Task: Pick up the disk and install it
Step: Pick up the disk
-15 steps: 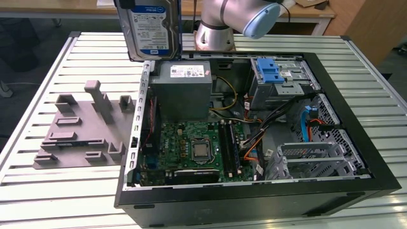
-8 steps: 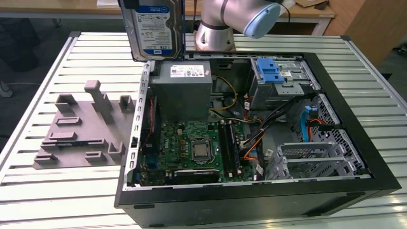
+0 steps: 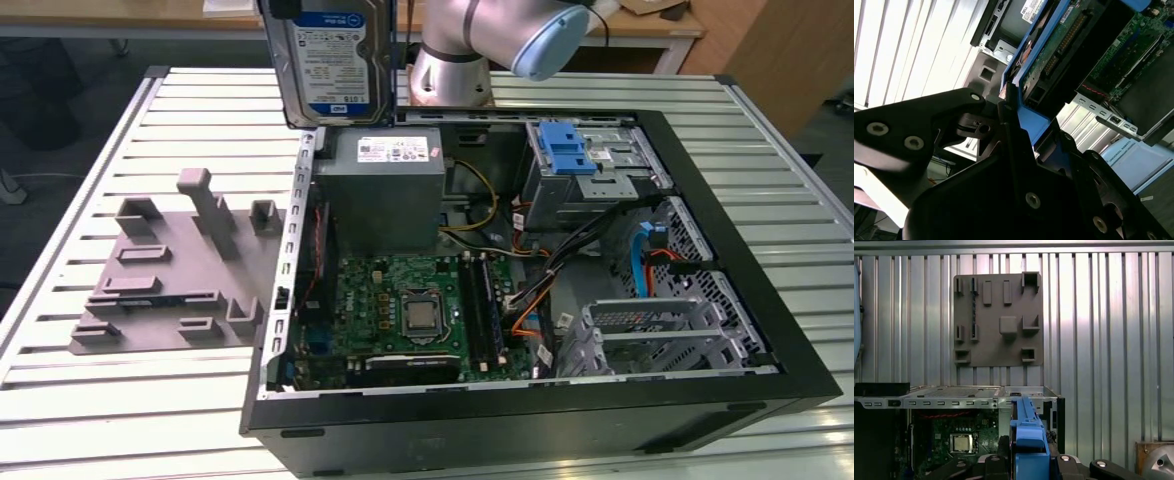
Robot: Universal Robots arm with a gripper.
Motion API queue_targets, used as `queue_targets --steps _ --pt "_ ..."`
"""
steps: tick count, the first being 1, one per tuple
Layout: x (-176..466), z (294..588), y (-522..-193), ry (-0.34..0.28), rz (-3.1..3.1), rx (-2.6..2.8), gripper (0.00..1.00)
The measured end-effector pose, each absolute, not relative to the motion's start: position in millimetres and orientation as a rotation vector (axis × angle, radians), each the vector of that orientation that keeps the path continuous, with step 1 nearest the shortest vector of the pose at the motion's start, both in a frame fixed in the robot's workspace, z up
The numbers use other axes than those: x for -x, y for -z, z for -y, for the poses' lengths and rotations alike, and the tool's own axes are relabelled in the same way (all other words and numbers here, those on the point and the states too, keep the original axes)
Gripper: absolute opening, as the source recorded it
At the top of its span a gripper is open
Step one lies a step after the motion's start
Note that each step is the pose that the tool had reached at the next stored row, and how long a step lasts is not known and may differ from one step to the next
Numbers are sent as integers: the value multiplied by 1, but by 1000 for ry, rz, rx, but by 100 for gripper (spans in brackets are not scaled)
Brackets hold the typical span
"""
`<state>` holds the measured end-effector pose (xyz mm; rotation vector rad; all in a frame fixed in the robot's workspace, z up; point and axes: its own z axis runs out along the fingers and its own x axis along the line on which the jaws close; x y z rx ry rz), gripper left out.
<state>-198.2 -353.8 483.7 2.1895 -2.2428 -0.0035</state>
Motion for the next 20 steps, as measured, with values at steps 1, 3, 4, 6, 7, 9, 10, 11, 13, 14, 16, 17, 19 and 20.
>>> queue_targets --steps 1,3,4,6,7,9,10,11,13,14,16,17,19,20 --pt "197 354 -484 3 2243 -2189 36" --pt "195 354 -484 4 2243 -2190 36" --pt "194 354 -484 4 2243 -2190 36" --pt "192 354 -484 3 2243 -2190 36" --pt "191 354 -484 4 2243 -2189 36" --pt "189 354 -484 3 2243 -2190 36" --pt "188 354 -484 3 2243 -2189 36" --pt "188 354 -484 4 2243 -2190 36" --pt "187 355 -484 4 2243 -2189 36" --pt "187 356 -484 3 2243 -2189 36" --pt "187 357 -484 3 2243 -2190 36" --pt "187 358 -484 4 2243 -2190 36" --pt "187 359 -484 3 2243 -2190 36" --pt "187 359 -484 4 2243 -2190 36"
